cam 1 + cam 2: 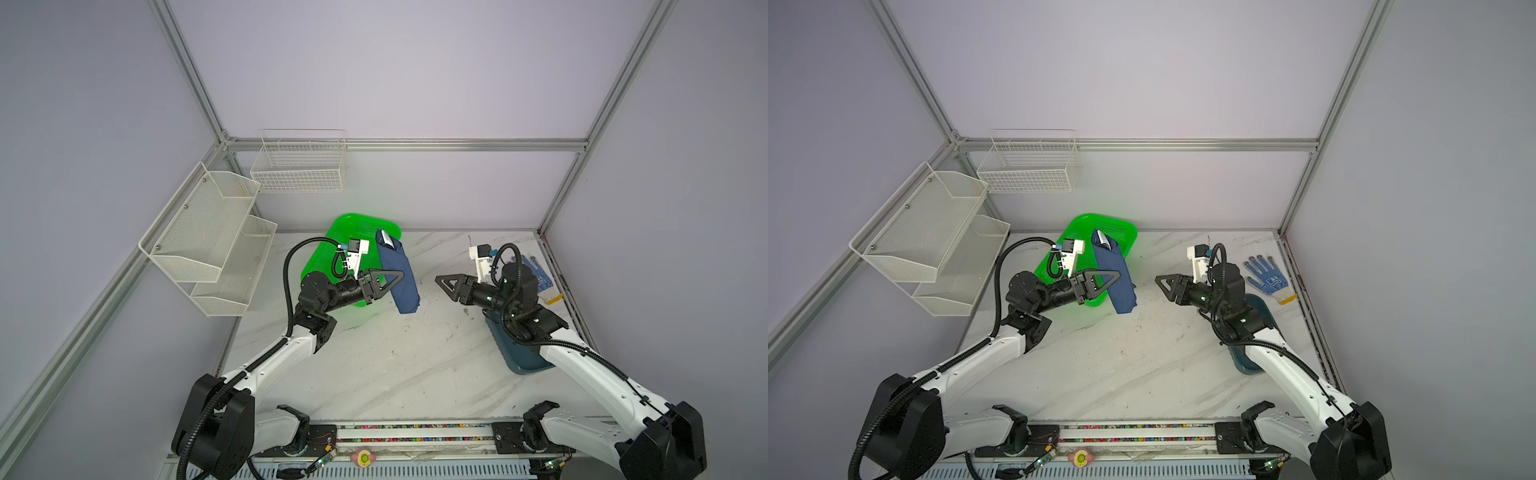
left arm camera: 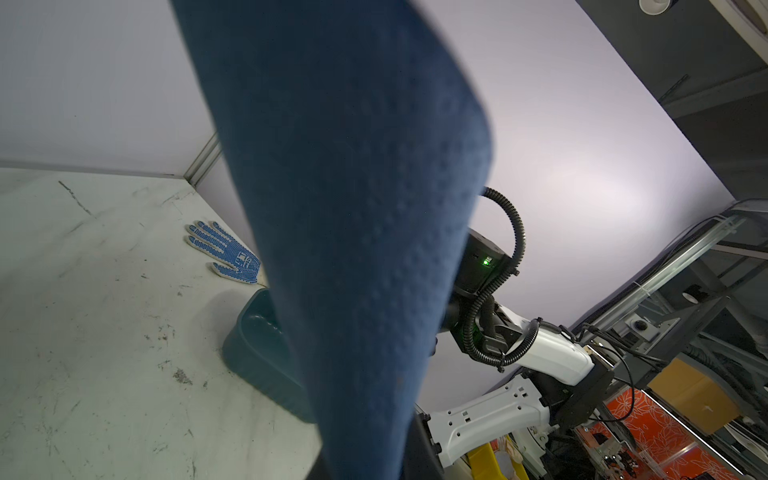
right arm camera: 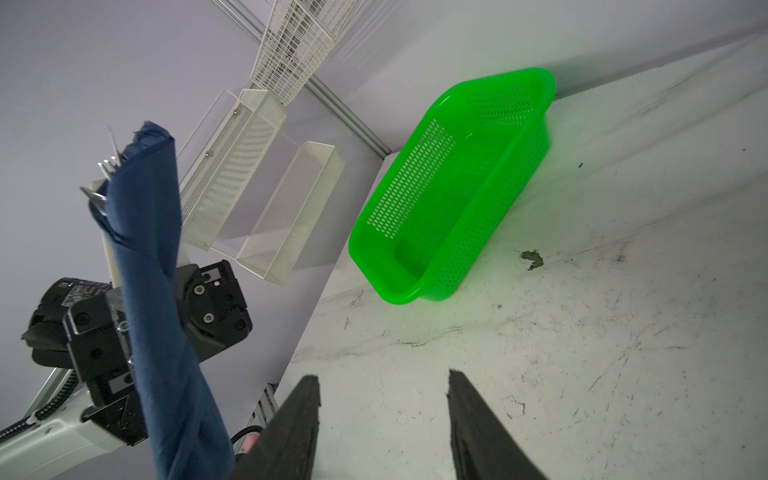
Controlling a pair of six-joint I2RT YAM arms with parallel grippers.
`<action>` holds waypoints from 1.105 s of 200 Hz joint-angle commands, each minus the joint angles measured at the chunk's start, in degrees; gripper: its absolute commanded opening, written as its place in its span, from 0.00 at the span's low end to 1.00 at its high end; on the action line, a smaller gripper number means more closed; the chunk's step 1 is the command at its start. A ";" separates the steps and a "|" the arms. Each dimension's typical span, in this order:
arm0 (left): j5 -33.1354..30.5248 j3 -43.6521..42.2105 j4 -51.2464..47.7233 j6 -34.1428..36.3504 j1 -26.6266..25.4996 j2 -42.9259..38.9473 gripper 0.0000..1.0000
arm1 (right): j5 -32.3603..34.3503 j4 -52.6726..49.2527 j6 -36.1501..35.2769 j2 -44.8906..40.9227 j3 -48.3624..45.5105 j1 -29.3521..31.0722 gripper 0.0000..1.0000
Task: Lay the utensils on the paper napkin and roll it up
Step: 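Open the right gripper and draw it back while left holds the roll, then carry the roll with the left gripper over the green basket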
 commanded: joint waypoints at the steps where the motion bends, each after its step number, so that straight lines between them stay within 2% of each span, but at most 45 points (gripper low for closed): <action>1: 1.85 -1.94 1.93 1.35 1.48 -2.50 0.11 | -0.02 5.91 3.36 1.78 -1.79 -0.12 0.52; 47: 3.86 -3.37 2.88 -0.21 5.51 -3.69 0.12 | 0.31 7.02 4.71 9.59 -0.97 0.51 0.53; 70: 4.48 -4.60 4.04 -1.53 7.88 -4.90 0.11 | 5.13 7.53 6.52 13.58 0.71 2.76 0.53; 123: 5.53 -5.53 0.75 -1.55 12.30 -9.00 0.11 | 6.47 9.34 8.75 26.35 8.87 7.54 0.53; 155: 2.63 -5.08 -9.30 4.10 12.73 -13.60 0.10 | 5.32 14.08 10.71 32.28 11.68 9.29 0.54; 196: 2.53 -5.38 -12.63 5.70 12.73 -16.59 0.10 | 6.08 13.66 10.67 39.25 17.99 11.74 0.56; 221: 2.49 -5.46 -12.63 5.75 12.82 -17.09 0.10 | 10.49 10.08 12.15 44.10 22.44 12.59 0.57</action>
